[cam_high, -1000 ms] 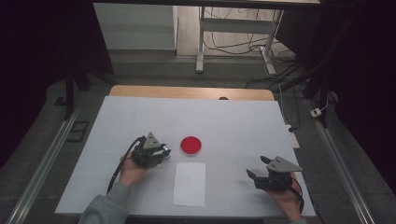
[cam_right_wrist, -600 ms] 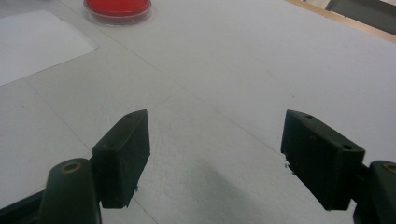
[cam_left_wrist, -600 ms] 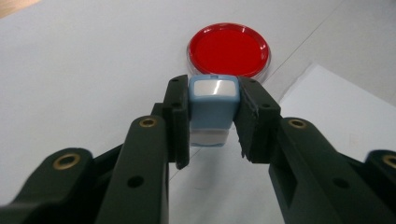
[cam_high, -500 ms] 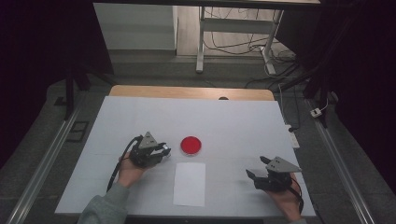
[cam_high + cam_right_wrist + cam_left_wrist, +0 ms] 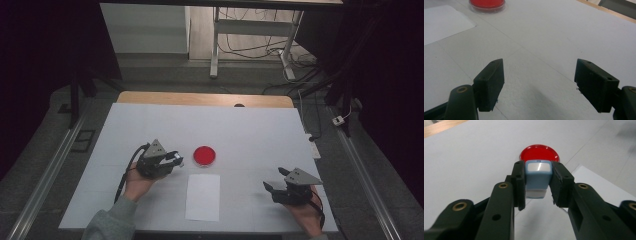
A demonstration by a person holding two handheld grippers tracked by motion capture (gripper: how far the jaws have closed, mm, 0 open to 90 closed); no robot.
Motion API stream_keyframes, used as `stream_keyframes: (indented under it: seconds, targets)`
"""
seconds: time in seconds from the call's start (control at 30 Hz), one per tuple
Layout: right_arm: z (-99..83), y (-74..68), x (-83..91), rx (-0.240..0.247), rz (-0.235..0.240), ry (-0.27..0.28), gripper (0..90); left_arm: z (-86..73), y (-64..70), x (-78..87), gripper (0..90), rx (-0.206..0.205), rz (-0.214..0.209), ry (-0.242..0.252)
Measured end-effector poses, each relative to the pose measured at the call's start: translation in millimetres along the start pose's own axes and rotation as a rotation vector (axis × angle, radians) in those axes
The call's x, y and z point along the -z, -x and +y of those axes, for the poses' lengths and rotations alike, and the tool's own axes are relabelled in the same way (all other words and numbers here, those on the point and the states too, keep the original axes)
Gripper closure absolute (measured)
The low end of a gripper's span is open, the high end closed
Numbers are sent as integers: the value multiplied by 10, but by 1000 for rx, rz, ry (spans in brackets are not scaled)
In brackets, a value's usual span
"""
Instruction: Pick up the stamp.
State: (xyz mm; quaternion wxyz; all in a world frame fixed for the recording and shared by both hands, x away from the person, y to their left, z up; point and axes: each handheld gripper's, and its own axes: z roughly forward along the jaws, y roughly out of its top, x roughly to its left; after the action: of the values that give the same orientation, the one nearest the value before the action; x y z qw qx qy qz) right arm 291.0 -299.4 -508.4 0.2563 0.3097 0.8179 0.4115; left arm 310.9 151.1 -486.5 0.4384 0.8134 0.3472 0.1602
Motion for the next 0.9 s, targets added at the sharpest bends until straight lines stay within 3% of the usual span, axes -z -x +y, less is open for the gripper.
stream_keyframes:
  seconds: [0.9]
  targets:
    - [-4, -1, -3, 2, 0, -1, 239, 118, 117, 108, 672, -3, -68, 54]
